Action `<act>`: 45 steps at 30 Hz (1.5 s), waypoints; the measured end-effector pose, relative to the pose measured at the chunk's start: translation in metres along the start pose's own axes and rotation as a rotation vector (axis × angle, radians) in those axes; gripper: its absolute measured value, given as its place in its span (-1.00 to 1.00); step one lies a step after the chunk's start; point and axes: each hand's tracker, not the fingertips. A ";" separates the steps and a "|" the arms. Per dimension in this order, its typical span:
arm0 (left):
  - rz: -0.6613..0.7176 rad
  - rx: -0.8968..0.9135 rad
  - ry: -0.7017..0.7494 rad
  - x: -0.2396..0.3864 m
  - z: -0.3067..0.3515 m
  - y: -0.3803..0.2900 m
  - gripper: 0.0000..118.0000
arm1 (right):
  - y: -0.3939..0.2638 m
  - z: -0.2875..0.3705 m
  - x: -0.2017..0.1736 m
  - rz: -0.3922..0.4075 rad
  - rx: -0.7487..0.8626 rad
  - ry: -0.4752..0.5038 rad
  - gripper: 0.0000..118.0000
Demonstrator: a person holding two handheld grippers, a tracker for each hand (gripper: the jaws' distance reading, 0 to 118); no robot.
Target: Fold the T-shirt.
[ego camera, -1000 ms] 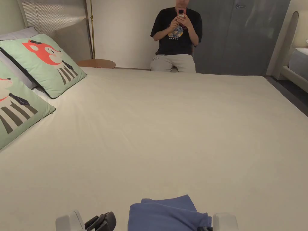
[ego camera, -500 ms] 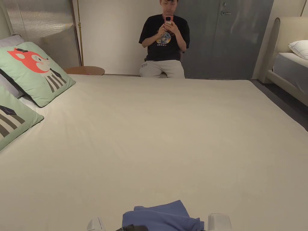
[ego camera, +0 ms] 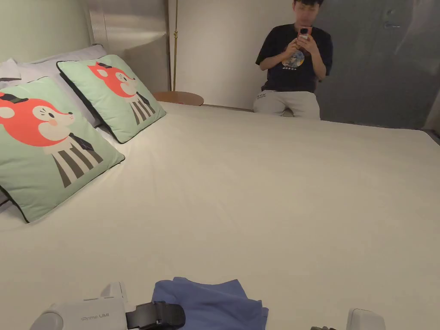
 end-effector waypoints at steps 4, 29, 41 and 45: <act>-0.004 0.099 0.110 -0.029 0.064 0.035 -0.47 | 0.007 -0.008 -0.020 0.007 0.001 0.016 -1.00; -0.212 0.501 0.505 -0.029 0.162 0.052 0.84 | 0.034 0.000 -0.047 0.064 0.072 0.051 -1.00; -0.316 0.249 0.304 0.081 0.080 -0.026 -1.00 | 0.032 0.043 -0.019 0.054 0.167 -0.033 -1.00; -0.457 0.292 0.366 0.115 0.038 -0.045 -1.00 | 0.031 0.064 -0.002 0.049 0.238 -0.090 -1.00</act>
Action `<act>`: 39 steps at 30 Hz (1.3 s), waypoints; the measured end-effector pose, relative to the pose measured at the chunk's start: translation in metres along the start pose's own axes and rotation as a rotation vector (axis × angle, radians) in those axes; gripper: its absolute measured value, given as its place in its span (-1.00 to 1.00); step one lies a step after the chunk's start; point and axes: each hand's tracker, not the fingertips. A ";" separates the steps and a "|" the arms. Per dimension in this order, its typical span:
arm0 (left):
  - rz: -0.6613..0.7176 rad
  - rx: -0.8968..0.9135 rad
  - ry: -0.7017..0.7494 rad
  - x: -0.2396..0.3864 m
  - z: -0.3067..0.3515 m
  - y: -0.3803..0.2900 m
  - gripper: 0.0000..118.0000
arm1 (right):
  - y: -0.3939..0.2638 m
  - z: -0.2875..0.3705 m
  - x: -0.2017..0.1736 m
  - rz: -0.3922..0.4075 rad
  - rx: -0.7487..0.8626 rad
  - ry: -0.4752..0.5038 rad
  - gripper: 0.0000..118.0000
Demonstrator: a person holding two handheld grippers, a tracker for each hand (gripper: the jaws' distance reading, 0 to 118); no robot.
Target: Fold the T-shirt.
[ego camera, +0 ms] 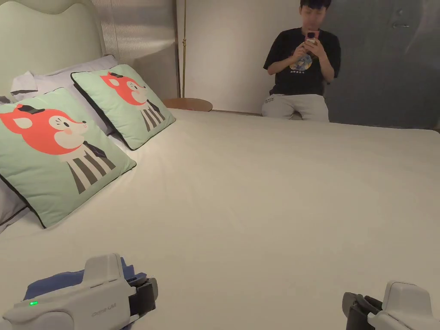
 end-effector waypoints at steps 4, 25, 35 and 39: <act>-0.123 0.221 0.064 0.056 -0.007 -0.004 -1.00 | 0.011 0.022 0.012 0.042 0.125 -0.116 -1.00; -0.347 0.675 0.149 0.167 0.030 0.001 -0.99 | 0.060 0.095 0.008 0.236 0.566 -0.357 -0.99; -0.370 0.645 0.153 0.166 0.028 0.000 -0.99 | 0.062 0.093 0.006 0.239 0.536 -0.345 -0.99; -0.362 0.643 0.142 0.164 0.029 0.003 -0.99 | 0.062 0.093 0.006 0.239 0.531 -0.346 -0.99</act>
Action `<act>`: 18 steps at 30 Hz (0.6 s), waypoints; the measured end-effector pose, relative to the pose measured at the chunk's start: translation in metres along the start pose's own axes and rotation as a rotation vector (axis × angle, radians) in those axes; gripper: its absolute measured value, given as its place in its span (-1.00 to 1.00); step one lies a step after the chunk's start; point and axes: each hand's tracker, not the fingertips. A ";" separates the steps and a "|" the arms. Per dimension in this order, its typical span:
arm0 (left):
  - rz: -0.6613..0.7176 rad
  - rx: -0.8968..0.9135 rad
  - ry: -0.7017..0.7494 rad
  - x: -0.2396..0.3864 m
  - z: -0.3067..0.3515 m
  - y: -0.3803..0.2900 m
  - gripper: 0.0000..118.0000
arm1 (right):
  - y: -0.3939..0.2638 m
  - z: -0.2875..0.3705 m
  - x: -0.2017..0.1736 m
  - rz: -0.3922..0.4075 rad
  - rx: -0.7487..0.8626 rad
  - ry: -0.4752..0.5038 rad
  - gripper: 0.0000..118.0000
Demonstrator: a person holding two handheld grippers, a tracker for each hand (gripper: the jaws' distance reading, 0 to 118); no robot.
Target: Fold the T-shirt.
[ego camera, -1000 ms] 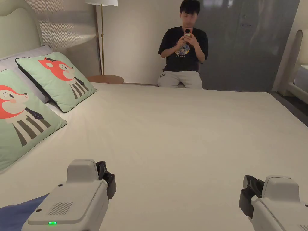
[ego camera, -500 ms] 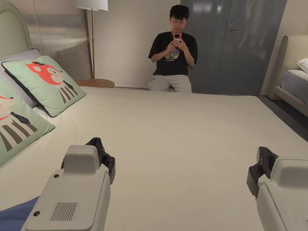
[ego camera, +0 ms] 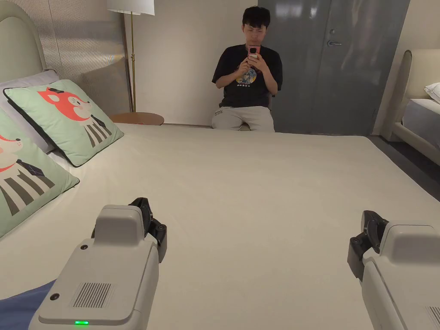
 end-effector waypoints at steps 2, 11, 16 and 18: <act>0.008 0.003 0.001 -0.001 0.000 0.000 -0.99 | 0.001 0.001 0.000 0.000 -0.001 -0.002 -0.99; 0.013 0.005 -0.001 -0.003 -0.001 -0.002 -0.40 | 0.001 0.001 0.000 -0.008 -0.001 -0.028 -0.21; 0.020 0.025 -0.012 -0.003 0.002 -0.001 0.87 | 0.000 0.001 0.000 0.006 0.006 -0.029 0.89; 0.027 0.052 0.000 -0.002 0.006 0.000 0.87 | -0.004 -0.001 0.000 0.001 0.004 -0.024 0.99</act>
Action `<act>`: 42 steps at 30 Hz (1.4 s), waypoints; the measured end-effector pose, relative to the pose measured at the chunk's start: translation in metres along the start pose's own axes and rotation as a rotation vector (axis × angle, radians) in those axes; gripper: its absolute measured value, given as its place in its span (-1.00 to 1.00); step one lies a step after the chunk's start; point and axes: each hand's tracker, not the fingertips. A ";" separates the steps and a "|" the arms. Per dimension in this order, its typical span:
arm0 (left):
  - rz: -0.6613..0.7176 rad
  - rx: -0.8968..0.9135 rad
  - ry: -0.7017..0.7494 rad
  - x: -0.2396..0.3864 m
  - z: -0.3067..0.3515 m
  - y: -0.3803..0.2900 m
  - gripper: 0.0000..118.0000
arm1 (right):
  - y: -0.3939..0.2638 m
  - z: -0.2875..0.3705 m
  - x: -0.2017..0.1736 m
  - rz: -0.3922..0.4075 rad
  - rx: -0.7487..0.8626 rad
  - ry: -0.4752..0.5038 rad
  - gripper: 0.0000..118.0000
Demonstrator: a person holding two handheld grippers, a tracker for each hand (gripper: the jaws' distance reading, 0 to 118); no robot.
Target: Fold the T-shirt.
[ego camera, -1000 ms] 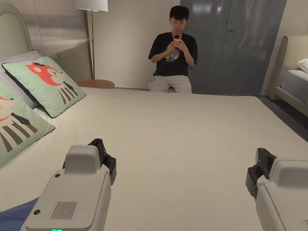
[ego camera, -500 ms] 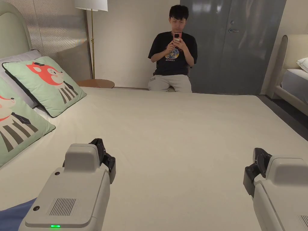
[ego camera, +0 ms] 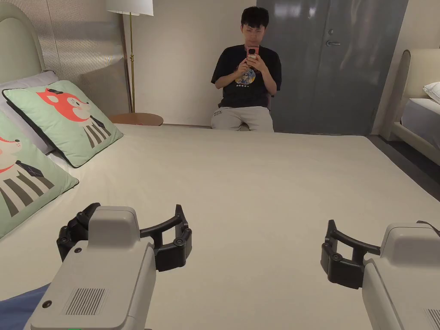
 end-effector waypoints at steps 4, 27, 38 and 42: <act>-0.011 -0.003 -0.006 -0.001 -0.001 0.001 0.87 | -0.001 0.001 0.000 -0.004 -0.004 0.001 1.00; -0.017 0.033 0.034 0.002 0.002 -0.002 0.88 | 0.002 0.011 0.004 -0.033 0.036 -0.012 1.00; -0.026 0.044 0.021 0.004 0.004 -0.002 0.88 | 0.002 0.014 0.001 -0.025 0.039 -0.006 1.00; -0.032 0.046 0.015 0.005 0.006 -0.001 0.88 | 0.002 0.015 0.001 -0.027 0.040 -0.008 1.00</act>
